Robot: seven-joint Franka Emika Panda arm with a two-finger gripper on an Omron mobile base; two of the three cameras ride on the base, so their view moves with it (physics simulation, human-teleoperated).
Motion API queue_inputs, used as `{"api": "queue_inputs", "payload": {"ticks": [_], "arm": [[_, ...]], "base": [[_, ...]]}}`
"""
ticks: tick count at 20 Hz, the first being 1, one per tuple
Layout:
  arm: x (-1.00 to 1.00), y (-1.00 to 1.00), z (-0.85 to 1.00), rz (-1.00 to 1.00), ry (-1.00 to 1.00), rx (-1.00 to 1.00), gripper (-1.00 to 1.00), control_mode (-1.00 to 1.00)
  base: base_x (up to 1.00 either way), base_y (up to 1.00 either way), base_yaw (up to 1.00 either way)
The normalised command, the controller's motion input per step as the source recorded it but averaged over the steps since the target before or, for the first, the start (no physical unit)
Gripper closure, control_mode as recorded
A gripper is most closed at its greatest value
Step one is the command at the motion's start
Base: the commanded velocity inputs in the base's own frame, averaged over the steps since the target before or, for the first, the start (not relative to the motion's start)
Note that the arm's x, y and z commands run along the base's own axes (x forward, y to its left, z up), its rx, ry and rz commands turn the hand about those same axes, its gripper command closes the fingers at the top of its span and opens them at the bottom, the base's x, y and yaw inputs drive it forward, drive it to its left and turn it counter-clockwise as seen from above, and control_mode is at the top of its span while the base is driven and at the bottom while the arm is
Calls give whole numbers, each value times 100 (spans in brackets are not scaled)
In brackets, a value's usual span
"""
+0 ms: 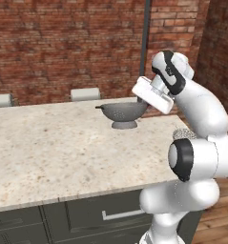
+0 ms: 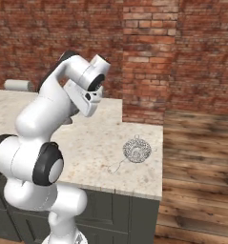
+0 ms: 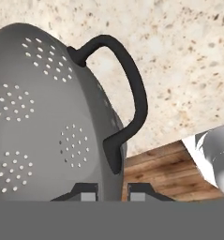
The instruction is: Pick the strainer and colander and place them in the sink. Then turn on the water.
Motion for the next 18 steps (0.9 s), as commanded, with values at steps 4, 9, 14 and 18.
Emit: {"api": "queue_inputs", "payload": {"ticks": [4, 9, 14, 18], "arm": [[-39, 0, 18, 0, -22, 0, 100, -100], [-32, -3, 28, 0, -6, 0, 100, -100], [-37, 0, 36, 0, 1, 2, 100, -100], [-37, -2, 37, 0, 0, 0, 100, -100]], "base": [[0, 0, 0], [0, 0, 0], [0, 0, 0], [0, 0, 0]]}}
